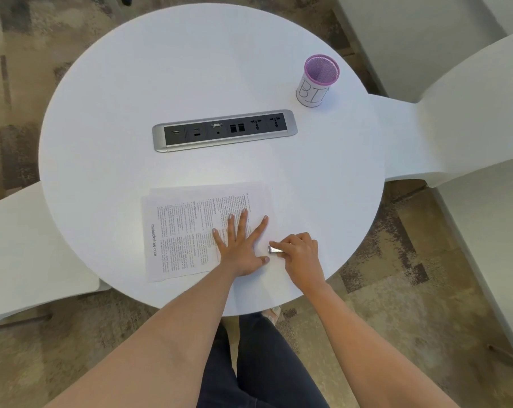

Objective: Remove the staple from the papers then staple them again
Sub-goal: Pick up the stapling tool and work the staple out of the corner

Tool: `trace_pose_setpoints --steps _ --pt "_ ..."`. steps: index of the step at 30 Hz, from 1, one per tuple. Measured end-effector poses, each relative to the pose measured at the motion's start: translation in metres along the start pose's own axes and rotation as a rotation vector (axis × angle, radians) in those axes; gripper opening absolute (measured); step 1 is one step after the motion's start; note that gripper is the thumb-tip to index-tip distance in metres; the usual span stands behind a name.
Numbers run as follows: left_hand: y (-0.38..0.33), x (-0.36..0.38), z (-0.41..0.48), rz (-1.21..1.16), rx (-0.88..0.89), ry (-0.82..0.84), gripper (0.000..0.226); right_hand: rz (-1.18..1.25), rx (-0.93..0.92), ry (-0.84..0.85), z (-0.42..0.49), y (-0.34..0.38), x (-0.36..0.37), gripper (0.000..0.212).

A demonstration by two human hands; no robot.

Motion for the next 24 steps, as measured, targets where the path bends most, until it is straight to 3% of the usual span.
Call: trace_pose_setpoints --steps 11,17,24 --pt "0.002 0.004 0.003 0.012 -0.001 -0.018 0.099 -0.041 -0.083 0.029 0.001 0.016 0.002 0.032" --pt "0.003 0.003 0.003 -0.009 0.005 -0.010 0.102 0.235 0.249 -0.039 0.009 0.010 0.000 0.031" --pt "0.002 0.002 0.003 0.002 0.000 0.001 0.103 0.087 0.085 0.061 0.000 -0.007 -0.003 0.028"
Point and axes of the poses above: each hand's wrist, its own z-axis towards the middle knuckle, its own x-axis out of the palm, y = z × x, the point moved 2 cm from there along z, towards the middle knuckle, and after that the axes turned 5 degrees about y, right-handed, at the moved point
